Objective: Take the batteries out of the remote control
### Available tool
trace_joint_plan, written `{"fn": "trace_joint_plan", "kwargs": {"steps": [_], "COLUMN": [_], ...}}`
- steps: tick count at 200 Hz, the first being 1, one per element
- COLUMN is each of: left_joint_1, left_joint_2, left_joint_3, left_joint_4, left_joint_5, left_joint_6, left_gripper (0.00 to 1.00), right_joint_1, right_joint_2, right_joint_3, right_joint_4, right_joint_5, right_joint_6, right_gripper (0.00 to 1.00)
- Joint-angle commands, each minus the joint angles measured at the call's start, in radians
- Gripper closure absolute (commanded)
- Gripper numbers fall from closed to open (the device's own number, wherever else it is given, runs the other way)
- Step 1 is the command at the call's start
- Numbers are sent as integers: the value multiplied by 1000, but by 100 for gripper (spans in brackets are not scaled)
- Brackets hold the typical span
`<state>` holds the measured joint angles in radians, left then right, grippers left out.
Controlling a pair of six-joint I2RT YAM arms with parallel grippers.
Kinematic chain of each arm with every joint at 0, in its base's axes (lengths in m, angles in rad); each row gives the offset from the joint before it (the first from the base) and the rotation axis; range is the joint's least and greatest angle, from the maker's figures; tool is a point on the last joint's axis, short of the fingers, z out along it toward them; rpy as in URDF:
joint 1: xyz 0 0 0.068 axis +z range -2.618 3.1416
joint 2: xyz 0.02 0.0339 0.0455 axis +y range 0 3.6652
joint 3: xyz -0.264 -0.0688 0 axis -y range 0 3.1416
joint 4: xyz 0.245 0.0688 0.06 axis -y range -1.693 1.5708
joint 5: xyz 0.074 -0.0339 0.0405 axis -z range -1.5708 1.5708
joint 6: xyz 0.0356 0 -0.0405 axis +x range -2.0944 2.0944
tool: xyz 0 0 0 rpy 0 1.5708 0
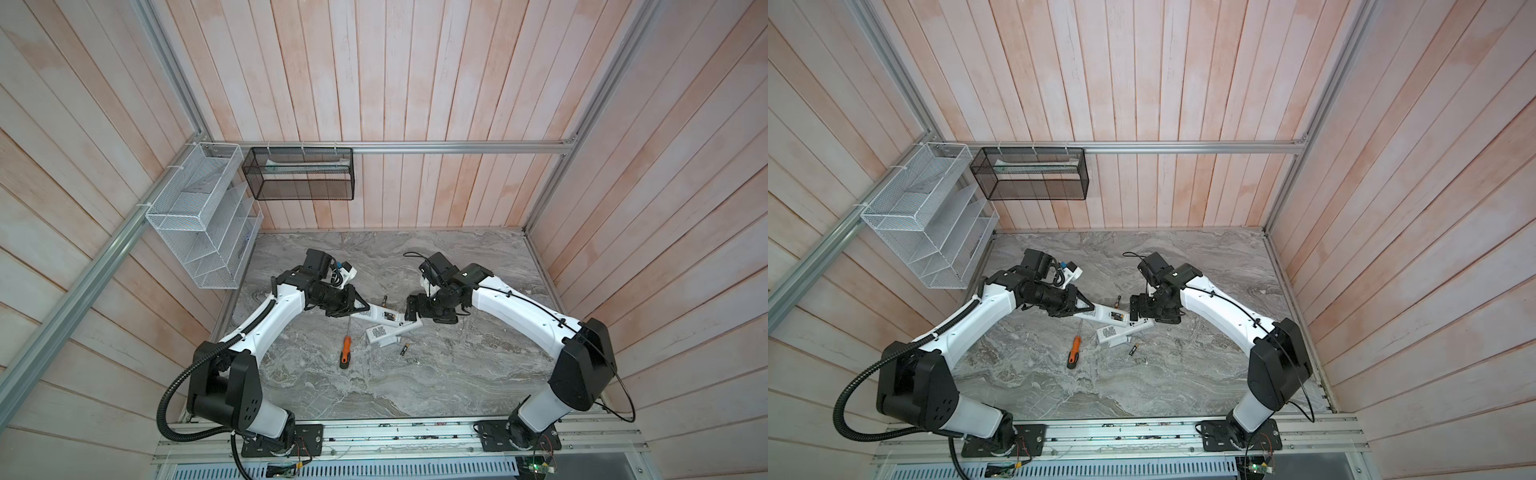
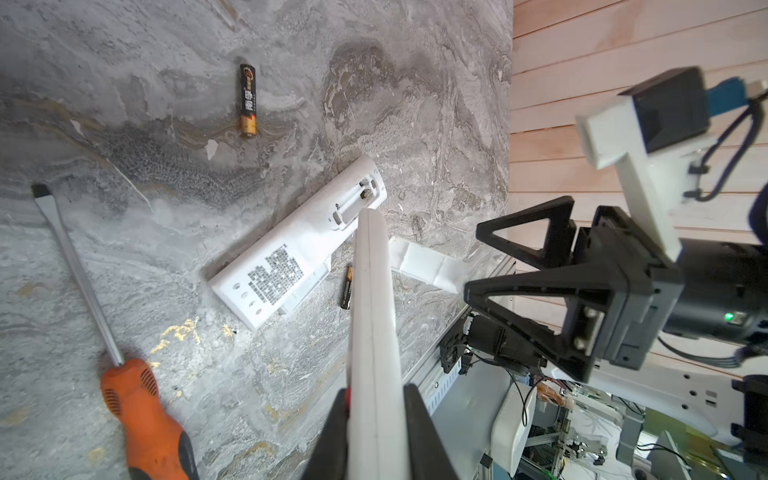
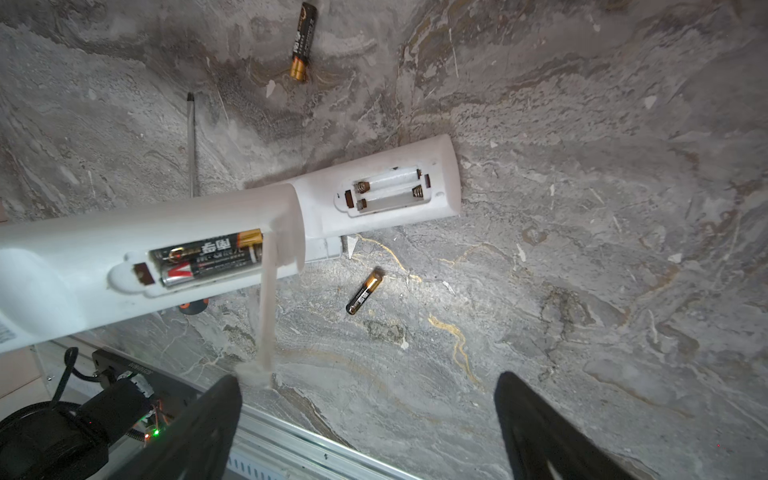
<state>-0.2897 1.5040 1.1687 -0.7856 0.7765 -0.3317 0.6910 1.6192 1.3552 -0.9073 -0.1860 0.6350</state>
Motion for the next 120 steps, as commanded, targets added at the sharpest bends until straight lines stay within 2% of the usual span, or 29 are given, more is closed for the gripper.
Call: {"fn": "trace_joint_plan", "kwargs": {"steps": [1, 67, 106, 120], "left_joint_1": [1, -12, -10, -5], "left_joint_2": [3, 24, 22, 12], "left_joint_3": [-7, -29, -12, -10], "left_joint_4": [4, 65, 64, 68], "left_joint_5": [22, 63, 42, 25], "left_joint_6": [31, -8, -11, -19], "left_gripper": [100, 100, 100, 100], "right_joint_1": [-8, -66, -81, -83], "right_joint_2": [-37, -117, -132, -140], "right_joint_3": [-42, -184, -289, -330], "right_joint_4": [47, 108, 203, 242], "right_joint_5": [-22, -63, -195, -209], "right_joint_6": [11, 22, 17, 36], "right_gripper": [4, 4, 5, 6]}}
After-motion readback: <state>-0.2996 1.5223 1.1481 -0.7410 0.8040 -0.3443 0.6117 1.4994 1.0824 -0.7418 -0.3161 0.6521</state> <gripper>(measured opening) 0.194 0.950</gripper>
